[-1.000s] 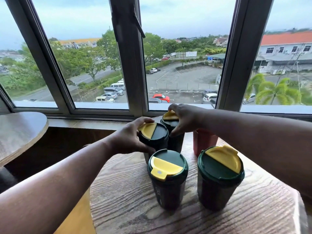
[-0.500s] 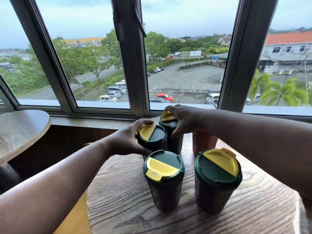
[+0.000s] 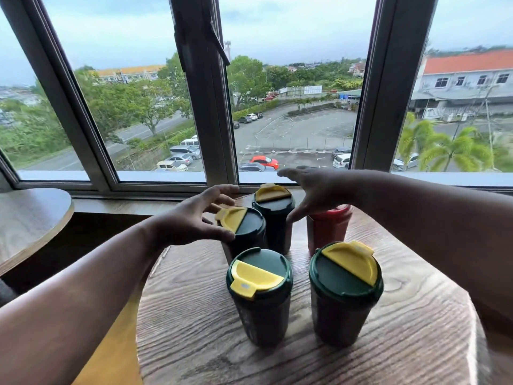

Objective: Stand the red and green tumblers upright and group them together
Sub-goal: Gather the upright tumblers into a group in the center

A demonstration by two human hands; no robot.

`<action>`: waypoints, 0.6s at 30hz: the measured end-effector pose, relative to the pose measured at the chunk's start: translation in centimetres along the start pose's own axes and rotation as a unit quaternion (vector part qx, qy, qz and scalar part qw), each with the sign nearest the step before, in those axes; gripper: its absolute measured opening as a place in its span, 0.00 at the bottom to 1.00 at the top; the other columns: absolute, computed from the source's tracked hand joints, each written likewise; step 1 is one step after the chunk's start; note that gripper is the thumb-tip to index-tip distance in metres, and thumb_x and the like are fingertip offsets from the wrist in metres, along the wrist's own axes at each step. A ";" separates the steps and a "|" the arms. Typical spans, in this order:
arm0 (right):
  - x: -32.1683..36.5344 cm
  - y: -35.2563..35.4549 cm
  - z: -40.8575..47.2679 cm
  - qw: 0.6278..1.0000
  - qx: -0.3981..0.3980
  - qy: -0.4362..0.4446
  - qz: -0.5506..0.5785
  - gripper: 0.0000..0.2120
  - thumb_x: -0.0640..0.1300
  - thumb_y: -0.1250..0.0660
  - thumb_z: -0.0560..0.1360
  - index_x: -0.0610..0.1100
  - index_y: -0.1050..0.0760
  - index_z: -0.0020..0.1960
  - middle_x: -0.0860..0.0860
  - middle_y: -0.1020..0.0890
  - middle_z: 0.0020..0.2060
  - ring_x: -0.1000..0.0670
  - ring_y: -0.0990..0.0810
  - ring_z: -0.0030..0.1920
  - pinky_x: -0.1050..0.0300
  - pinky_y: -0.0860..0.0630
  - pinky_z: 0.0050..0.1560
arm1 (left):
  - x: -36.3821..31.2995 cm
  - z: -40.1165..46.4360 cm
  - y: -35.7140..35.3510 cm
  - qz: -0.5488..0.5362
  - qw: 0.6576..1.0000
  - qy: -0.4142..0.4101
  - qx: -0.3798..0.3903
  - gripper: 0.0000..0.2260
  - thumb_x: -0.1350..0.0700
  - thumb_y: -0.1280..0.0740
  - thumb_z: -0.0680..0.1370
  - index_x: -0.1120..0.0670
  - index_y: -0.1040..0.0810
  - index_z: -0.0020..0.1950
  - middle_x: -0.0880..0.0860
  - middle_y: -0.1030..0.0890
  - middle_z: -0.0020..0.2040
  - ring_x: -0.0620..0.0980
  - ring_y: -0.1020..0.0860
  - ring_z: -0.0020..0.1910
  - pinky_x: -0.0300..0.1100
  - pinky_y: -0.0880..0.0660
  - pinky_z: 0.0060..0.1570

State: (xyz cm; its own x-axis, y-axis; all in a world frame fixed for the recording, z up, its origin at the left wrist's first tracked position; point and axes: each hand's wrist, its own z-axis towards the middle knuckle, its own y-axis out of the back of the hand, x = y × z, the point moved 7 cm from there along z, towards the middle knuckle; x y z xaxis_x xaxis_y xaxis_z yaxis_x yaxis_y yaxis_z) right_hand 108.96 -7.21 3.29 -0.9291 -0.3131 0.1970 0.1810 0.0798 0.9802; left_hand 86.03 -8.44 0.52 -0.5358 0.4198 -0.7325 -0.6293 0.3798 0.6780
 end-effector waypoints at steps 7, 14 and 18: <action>-4.9 1.3 -4.4 0.996 -0.016 -0.059 0.065 0.48 0.59 0.22 0.65 0.49 0.41 0.78 0.48 0.34 0.75 0.47 0.33 0.73 0.59 0.38 0.70 | -4.9 2.5 0.1 0.067 0.995 -0.046 -0.052 0.26 0.43 0.24 0.69 0.44 0.24 0.65 0.44 0.21 0.58 0.40 0.22 0.58 0.25 0.27 0.46; -9.9 -1.0 -6.8 0.964 -0.029 -0.113 0.240 0.56 0.59 0.18 0.56 0.51 0.42 0.77 0.46 0.27 0.67 0.48 0.25 0.62 0.56 0.27 0.62 | -10.6 7.3 -4.8 0.245 0.962 -0.123 -0.007 0.24 0.49 0.24 0.73 0.52 0.23 0.67 0.48 0.21 0.58 0.44 0.23 0.56 0.26 0.31 0.52; -11.5 -3.8 -6.8 0.934 -0.010 -0.103 0.341 0.57 0.59 0.16 0.49 0.50 0.36 0.73 0.46 0.21 0.60 0.50 0.19 0.51 0.49 0.20 0.58 | -12.2 9.8 -7.7 0.330 0.936 -0.119 0.035 0.31 0.42 0.23 0.71 0.49 0.26 0.71 0.49 0.21 0.64 0.46 0.24 0.62 0.41 0.29 0.64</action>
State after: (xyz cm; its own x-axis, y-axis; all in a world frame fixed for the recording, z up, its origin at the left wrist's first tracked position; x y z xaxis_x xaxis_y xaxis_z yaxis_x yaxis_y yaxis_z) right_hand 121.16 -10.38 -2.58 -0.6372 -0.0069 0.7706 0.7578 0.1762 0.6282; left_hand 102.94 -8.43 4.80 -0.6494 0.7502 -0.1247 -0.1635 0.0225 0.9863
